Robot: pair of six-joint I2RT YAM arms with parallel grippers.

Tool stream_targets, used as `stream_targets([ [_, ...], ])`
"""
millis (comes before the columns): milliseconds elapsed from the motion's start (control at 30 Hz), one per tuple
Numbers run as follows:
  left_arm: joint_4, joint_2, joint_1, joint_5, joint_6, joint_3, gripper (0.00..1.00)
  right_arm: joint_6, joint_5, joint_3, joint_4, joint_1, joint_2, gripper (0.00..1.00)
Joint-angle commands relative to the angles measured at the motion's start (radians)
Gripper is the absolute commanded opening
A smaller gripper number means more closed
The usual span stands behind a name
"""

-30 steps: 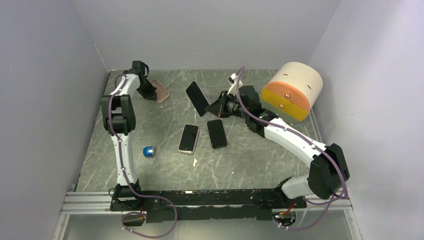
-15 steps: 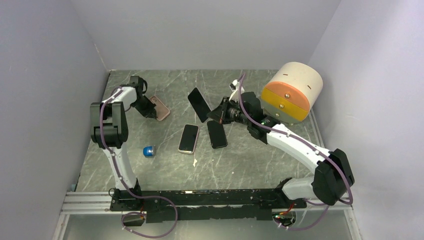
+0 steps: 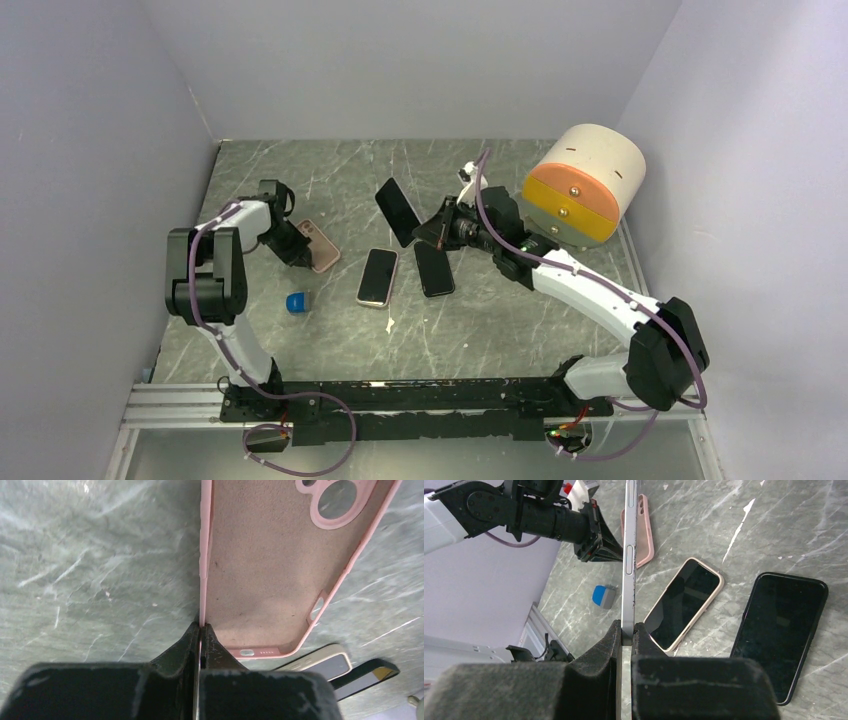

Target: Put the phone into the phone case

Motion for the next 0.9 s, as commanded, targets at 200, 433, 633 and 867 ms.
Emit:
stream_targets([
  [200,0.035,-0.166,-0.012,0.05,-0.021,-0.106,0.4,0.024,0.011,0.031,0.112,0.027,0.03,0.0],
  [433,-0.082,-0.219,0.018,0.128,0.07,0.026,0.78,0.027,0.004,0.078,0.123,0.058,0.096,0.0],
  [633,-0.044,-0.208,0.19,0.29,0.117,0.066,0.79,0.044,-0.01,0.109,0.179,0.095,0.19,0.0],
  [867,0.012,-0.198,0.284,0.26,0.134,0.031,0.72,0.025,-0.013,0.195,0.208,0.157,0.344,0.0],
])
